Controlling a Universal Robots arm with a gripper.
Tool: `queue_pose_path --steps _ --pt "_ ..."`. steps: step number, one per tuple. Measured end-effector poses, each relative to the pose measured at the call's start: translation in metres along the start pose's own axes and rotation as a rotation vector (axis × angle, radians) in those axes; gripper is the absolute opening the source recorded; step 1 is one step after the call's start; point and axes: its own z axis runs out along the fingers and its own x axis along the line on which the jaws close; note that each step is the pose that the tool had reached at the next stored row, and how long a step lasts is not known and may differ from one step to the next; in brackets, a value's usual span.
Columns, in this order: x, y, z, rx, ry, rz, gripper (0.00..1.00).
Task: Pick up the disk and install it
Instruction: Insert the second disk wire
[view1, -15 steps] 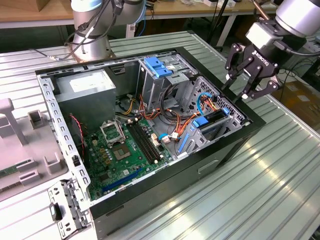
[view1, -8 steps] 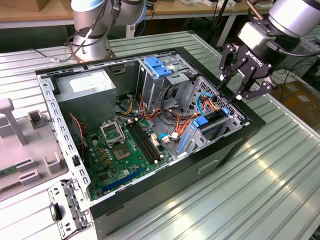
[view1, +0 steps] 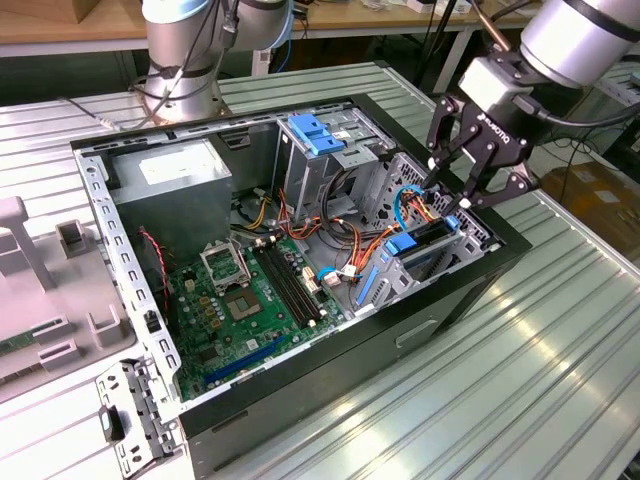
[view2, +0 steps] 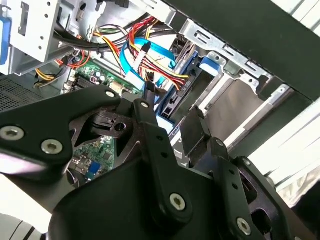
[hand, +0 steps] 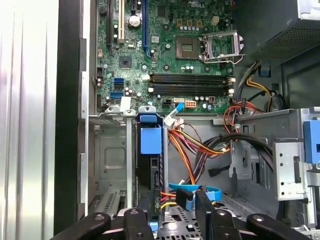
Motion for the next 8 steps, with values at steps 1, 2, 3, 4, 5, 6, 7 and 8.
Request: queue_pose_path --steps 1,2,3,4,5,6,7,8 --pt "0.0002 0.0002 0.0019 0.0 -0.0002 0.0 0.48" --pt "0.0004 0.0004 0.0037 0.0 -0.0001 0.0 0.48" --pt "0.0007 0.0003 0.006 -0.0001 -0.0003 0.0 0.48" --pt "0.0008 0.0002 0.0068 -0.0001 -0.0002 0.0 0.48" --pt "0.0008 0.0003 0.0068 -0.0001 0.0 0.0 0.48" --pt "0.0009 0.0003 0.0069 0.0 0.0001 0.0 0.48" --pt "0.001 0.0003 0.0071 0.0 -0.0001 0.0 0.48" --pt "0.001 0.0003 0.0072 0.0 -0.0001 0.0 0.47"
